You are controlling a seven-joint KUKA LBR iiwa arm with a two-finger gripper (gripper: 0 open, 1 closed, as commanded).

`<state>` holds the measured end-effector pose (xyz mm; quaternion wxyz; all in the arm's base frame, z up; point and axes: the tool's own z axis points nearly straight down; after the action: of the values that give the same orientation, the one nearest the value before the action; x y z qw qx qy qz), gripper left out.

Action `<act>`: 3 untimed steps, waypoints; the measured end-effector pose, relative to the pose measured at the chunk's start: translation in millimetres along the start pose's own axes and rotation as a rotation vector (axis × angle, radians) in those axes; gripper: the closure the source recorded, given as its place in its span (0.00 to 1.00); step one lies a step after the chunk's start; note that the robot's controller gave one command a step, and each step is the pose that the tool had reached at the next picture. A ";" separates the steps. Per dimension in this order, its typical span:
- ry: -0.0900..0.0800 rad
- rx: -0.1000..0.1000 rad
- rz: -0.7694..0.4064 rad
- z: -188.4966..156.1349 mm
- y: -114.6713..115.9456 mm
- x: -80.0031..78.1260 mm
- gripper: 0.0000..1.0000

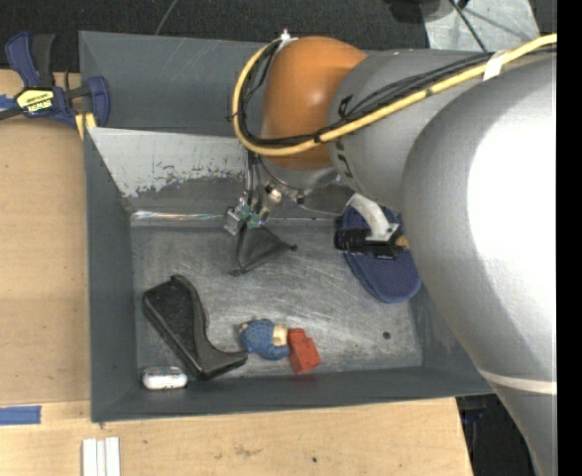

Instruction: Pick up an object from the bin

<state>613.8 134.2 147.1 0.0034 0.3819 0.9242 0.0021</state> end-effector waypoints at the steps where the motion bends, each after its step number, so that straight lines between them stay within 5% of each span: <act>1: 0.001 0.004 -0.003 -1.3 0.5 -0.8 1.00; 3: 0.001 0.002 -0.009 -39.7 2.0 -3.0 1.00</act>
Offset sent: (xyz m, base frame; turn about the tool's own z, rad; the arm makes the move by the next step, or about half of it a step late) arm 0.0000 0.0002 0.0007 0.0000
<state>617.0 133.6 186.8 0.0026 0.3775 0.9260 0.0014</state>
